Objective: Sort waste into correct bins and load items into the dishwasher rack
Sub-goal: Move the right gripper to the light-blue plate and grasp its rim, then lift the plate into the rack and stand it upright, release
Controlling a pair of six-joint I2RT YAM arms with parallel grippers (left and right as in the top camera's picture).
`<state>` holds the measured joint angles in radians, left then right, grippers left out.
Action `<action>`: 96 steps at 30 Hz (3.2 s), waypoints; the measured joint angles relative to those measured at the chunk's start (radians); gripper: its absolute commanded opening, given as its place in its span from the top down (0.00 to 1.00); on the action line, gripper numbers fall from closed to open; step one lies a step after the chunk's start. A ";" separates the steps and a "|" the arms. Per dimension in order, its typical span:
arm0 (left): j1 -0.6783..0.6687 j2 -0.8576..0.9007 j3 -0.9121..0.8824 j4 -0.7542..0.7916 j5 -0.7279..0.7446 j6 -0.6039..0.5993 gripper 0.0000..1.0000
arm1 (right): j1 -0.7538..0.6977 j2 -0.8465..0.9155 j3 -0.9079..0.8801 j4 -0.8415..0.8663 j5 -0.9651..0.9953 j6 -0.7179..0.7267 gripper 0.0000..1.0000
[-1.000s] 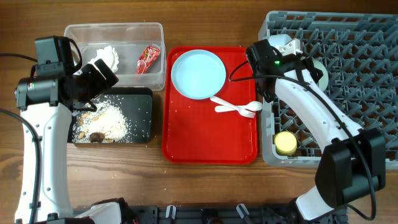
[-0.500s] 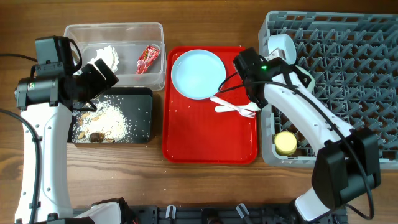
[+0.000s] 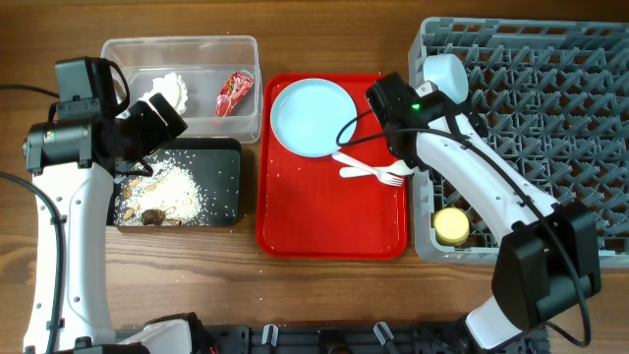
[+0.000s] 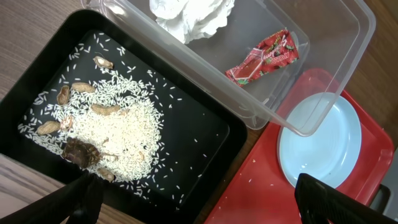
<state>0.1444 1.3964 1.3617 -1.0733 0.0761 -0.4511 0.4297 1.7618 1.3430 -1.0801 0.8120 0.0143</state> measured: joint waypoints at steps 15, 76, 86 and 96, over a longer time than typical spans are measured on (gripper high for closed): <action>0.000 0.000 0.000 0.000 0.000 0.000 0.00 | 0.000 -0.152 0.169 0.126 -0.685 0.006 0.10; 0.000 0.000 0.000 0.000 0.000 0.000 0.00 | -0.014 0.343 0.173 0.372 -0.948 0.656 0.96; 0.000 0.000 0.000 0.000 0.000 0.000 0.00 | -0.179 0.035 0.401 0.207 -0.766 0.602 0.96; 0.000 0.000 0.000 0.000 0.000 0.000 0.00 | -0.310 -0.232 0.429 0.185 -0.050 0.312 0.96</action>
<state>0.1444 1.3964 1.3617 -1.0733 0.0761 -0.4511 0.1196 1.5299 1.7721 -0.8948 0.7620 0.3267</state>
